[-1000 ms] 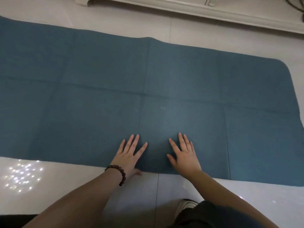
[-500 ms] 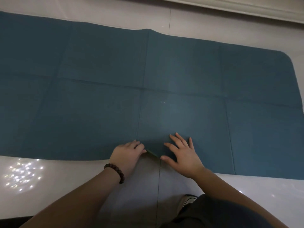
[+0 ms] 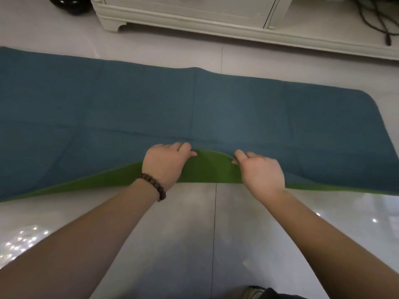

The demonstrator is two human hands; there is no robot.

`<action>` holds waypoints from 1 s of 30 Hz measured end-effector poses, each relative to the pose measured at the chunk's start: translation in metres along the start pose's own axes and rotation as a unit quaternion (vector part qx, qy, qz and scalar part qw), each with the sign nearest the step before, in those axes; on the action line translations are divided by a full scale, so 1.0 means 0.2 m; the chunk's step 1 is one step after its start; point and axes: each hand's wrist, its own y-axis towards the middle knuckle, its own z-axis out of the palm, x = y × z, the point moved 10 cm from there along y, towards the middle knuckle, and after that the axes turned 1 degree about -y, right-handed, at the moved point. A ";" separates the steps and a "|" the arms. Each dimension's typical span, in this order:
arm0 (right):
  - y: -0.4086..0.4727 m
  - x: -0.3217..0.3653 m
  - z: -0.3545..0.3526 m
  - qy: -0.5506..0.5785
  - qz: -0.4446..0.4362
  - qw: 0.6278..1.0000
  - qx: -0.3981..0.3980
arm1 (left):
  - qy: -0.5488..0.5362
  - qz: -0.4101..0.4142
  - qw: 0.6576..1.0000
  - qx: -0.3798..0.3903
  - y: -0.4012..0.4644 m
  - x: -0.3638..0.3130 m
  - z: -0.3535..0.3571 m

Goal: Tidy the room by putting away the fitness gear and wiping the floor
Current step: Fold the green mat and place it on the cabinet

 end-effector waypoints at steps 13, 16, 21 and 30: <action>0.72 -0.32 -0.40 -0.040 0.012 0.993 -0.111 | 0.087 -0.028 0.993 -0.079 0.81 0.26 -0.13; 0.92 -0.39 -0.45 -0.038 0.026 0.990 -0.133 | 0.087 -0.064 0.994 0.020 0.87 0.34 0.03; 1.15 -0.48 -0.40 -0.013 0.052 0.985 -0.166 | 0.056 -0.097 0.984 0.139 0.76 0.43 0.33; 0.95 -0.34 0.28 0.067 -0.011 0.998 0.008 | -0.003 -0.125 0.953 0.278 0.47 0.35 0.76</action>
